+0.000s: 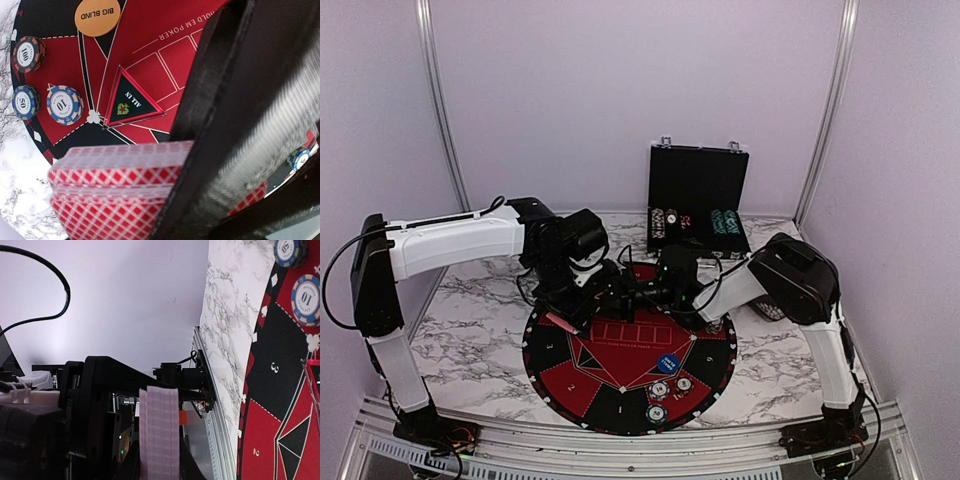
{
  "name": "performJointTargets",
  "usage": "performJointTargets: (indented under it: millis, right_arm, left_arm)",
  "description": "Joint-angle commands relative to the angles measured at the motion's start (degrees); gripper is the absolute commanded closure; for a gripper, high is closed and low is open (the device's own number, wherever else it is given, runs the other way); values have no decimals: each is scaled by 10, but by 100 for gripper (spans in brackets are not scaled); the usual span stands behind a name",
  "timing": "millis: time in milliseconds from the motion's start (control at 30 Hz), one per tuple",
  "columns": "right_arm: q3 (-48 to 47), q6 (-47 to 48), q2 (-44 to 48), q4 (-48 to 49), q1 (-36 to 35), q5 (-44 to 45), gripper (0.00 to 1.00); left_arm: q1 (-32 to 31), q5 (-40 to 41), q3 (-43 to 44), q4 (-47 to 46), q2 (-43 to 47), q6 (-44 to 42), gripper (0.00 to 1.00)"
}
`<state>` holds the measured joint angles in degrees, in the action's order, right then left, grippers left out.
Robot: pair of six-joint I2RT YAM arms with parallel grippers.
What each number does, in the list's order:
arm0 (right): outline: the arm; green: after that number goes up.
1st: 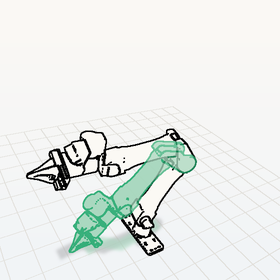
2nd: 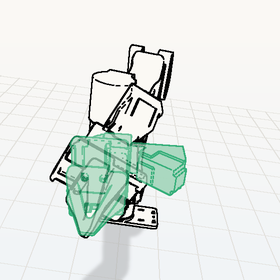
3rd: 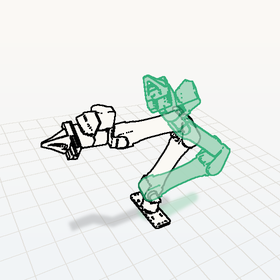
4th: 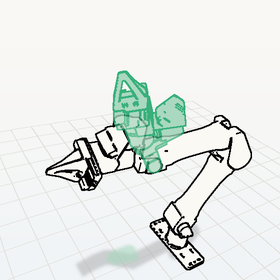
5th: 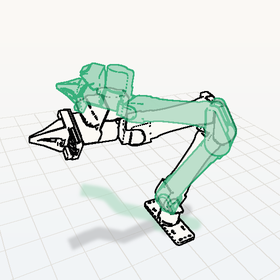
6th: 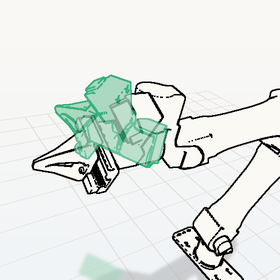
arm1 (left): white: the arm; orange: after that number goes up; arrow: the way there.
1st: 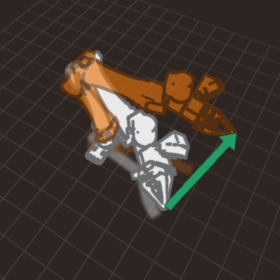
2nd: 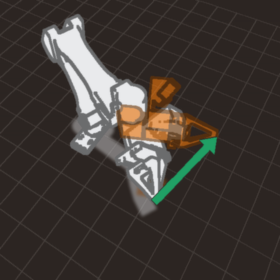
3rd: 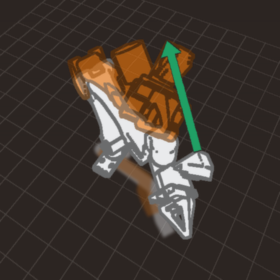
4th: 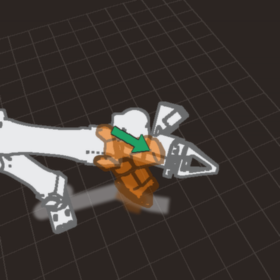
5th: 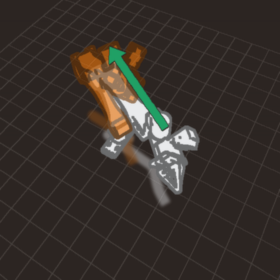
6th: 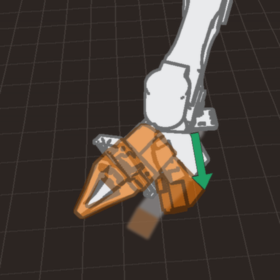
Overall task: Distribute texas hold em gaming equipment
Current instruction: Pass from the right arm to the left
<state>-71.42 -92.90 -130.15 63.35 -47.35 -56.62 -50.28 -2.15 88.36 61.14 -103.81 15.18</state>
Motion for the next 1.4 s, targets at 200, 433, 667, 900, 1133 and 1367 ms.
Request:
performJointTargets:
  millis: [200,433,667,900,1133,1367]
  right_arm:
    - [4,45,46,-19,4,6,86]
    - [6,59,55,-37,4,7,84]
    - [7,53,56,-33,5,7,91]
    - [11,55,59,-36,4,11,92]
    - [14,55,63,-37,4,14,92]
    - [16,57,65,-41,4,18,93]
  left_arm:
    - [-3,-15,5,1,-3,-21,50]
    - [-3,-20,7,1,-1,-26,49]
    - [-3,-10,6,-1,1,-21,39]
    - [-3,-7,7,-3,1,-20,29]
    - [-3,-4,8,-6,-1,-19,26]
    - [-3,0,9,-8,-2,-18,33]
